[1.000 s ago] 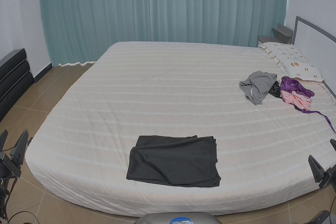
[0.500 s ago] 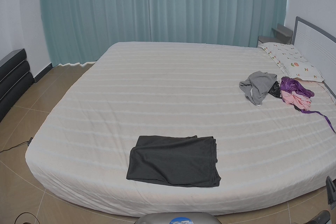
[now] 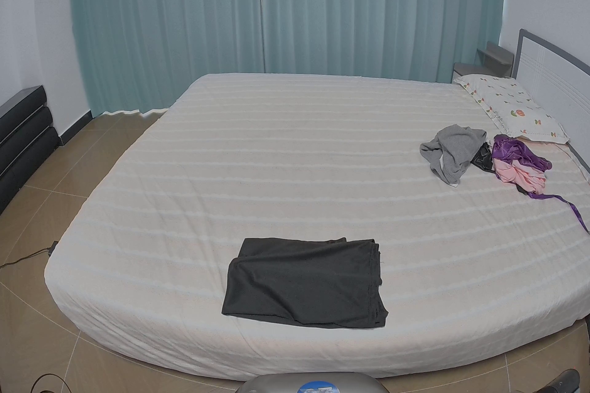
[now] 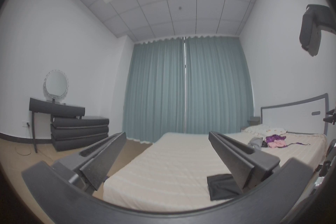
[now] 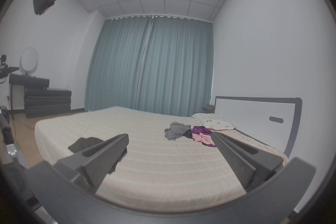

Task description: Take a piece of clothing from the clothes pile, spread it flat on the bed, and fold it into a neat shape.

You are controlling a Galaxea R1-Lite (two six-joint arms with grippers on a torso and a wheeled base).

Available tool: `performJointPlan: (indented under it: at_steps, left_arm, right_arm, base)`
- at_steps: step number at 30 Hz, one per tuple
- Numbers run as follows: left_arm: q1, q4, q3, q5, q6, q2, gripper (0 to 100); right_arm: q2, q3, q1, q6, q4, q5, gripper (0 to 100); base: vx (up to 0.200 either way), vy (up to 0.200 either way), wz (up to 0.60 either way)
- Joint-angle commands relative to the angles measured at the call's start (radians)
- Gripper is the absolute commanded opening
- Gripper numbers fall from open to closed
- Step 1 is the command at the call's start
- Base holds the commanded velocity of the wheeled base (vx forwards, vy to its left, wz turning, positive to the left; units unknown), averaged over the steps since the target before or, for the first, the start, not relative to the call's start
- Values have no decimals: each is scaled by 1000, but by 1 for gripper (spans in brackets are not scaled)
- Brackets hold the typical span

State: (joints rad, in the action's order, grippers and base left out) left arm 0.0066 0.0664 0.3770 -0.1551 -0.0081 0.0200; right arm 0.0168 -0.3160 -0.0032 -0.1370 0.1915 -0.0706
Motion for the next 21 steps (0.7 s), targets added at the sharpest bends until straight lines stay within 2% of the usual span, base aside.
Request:
performJointPlan:
  at_steps: [1,3,6,9,10,11,14,17,18,21]
  left_arm:
    - [-5,-387,-329,52,60,-20,100]
    - [-5,-456,-377,88,88,-20,100]
    - [-5,-412,-377,108,65,-20,100]
    - [-5,-257,-377,137,63,-20,100]
    - [-5,-250,-377,140,63,-20,100]
    - [-5,-152,-377,172,56,-20,100]
    - [-5,-128,-377,236,-87,-20,100]
    - [-5,-131,-377,247,-119,-20,100]
    - [-5,-131,-377,239,-118,-20,100]
    - [-5,-132,-377,200,-113,-20,100]
  right_arm:
    - [-12,298,0,63,-382,28,100]
    - [-14,316,0,62,-412,66,100]
    - [-15,316,0,57,-333,84,100]
    - [-14,313,0,70,-254,94,100]
    - [-14,313,0,70,-254,94,100]
    - [-14,316,0,63,-267,101,100]
    - [-14,314,0,65,-262,101,100]
    - [-14,316,-1,83,-202,88,100]
    - [-12,302,0,91,-142,89,100]
    - [-12,304,0,89,-164,92,100]
  base:
    - [0,0,0]
    - [0,0,0]
    - [0,0,0]
    - [0,0,0]
    - [0,0,0]
    - [0,0,0]
    - [0,0,0]
    - [0,0,0]
    - [0,0,0]
    - [0,0,0]
